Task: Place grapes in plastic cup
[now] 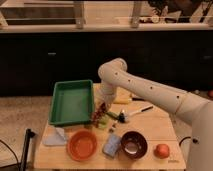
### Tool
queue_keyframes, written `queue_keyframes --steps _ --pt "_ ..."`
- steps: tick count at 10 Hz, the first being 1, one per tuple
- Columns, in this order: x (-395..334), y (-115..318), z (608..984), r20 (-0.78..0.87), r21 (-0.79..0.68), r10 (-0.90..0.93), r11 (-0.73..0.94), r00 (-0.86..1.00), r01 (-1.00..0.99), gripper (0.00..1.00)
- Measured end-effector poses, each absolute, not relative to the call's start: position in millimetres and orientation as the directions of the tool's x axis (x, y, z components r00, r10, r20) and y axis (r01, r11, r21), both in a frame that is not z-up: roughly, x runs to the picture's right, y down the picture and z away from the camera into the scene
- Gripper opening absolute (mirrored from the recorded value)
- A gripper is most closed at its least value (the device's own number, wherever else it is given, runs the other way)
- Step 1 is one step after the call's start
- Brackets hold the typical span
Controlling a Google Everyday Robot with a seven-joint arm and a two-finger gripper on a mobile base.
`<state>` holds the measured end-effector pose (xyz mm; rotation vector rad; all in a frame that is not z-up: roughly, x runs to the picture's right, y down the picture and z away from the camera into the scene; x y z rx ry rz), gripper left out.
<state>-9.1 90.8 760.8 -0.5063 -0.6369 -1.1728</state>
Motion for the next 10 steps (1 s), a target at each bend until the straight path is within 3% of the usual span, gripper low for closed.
queue_keyframes --steps 2,8,10 --pt "-8 91 763 0.692 -0.040 -0.676 0.315 0.254 0.948 0.17" --pt "-5 100 773 0.708 -0.057 -0.659 0.307 0.255 0.950 0.76" --pt "-6 101 776 0.715 -0.060 -0.652 0.303 0.253 0.951 0.80"
